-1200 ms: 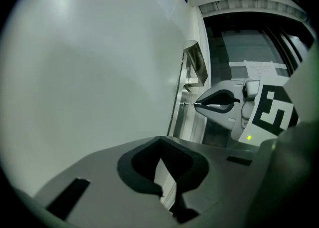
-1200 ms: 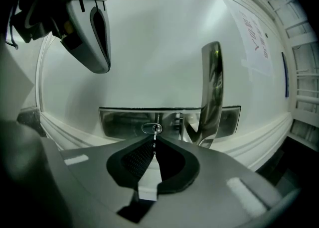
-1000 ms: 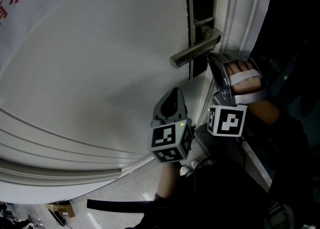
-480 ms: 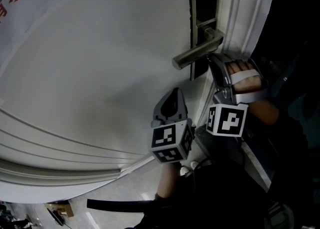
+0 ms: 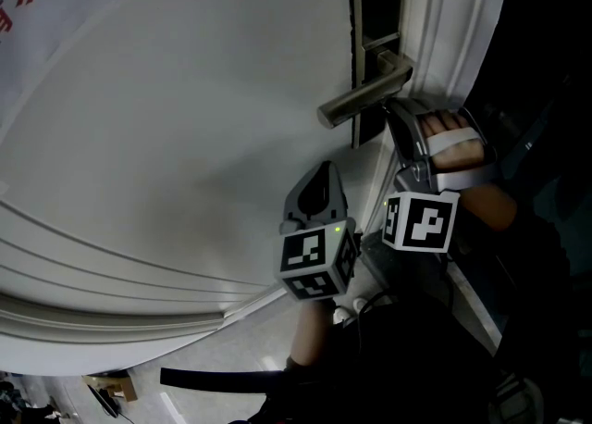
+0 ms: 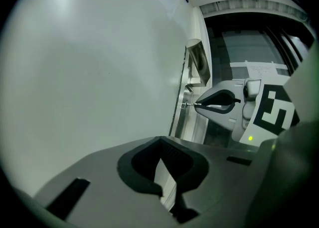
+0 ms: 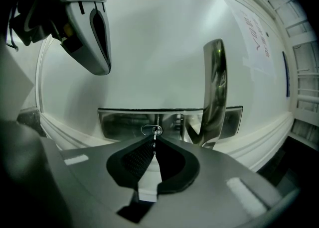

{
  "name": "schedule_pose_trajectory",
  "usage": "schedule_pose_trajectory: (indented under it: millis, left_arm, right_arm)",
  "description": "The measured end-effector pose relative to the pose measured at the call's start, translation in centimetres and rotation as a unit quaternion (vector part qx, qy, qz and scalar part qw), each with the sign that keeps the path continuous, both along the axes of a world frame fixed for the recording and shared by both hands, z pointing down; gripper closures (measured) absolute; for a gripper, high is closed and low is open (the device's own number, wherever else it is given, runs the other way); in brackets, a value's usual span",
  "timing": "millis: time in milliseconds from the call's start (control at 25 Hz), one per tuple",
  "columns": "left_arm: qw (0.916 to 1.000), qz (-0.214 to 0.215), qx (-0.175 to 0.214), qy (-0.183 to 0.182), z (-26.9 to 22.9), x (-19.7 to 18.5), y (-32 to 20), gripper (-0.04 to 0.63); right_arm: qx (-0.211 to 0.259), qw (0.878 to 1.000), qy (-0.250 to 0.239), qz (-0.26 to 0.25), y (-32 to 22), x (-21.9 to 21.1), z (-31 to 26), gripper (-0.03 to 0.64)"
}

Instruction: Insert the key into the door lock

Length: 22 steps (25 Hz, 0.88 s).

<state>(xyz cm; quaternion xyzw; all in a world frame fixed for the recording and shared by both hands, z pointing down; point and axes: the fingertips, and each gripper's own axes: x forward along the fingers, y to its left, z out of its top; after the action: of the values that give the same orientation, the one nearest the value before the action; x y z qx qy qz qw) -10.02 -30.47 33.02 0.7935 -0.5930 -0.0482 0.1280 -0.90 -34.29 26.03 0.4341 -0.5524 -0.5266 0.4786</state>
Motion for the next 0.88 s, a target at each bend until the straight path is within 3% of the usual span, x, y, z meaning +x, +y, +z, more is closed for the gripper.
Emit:
schedule_pose_trajectory:
  millis: [880]
  left_arm:
    - [0.9999, 0.005, -0.011, -0.003, 0.19, 0.11, 0.39, 0.595]
  right_arm:
    - [0.001, 1.0, 0.002, 0.001, 0.04, 0.02, -0.05, 0.603]
